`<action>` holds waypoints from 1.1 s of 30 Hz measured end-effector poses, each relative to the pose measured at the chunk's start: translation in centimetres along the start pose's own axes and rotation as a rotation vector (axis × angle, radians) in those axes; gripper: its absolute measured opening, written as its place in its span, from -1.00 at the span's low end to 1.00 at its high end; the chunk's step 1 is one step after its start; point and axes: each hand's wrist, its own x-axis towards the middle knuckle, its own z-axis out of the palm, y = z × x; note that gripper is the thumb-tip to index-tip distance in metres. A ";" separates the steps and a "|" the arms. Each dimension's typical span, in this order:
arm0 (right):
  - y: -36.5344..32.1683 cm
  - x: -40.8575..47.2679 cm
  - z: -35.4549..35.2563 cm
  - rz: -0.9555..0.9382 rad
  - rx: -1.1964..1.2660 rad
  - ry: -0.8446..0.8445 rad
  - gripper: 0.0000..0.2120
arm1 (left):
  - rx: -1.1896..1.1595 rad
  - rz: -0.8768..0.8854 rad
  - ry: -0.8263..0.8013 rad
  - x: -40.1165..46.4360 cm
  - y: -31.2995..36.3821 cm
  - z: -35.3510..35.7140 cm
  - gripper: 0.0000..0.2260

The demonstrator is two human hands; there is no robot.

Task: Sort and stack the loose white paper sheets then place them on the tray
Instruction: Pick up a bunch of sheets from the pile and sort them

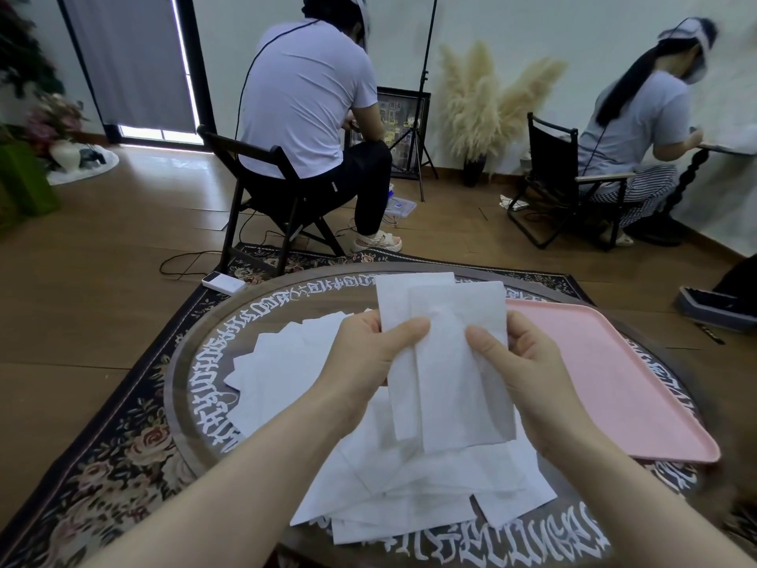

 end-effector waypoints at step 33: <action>-1.1 0.0 -0.5 0.035 0.023 -0.078 -0.76 | 0.018 0.057 -0.073 0.6 -0.7 0.2 -0.72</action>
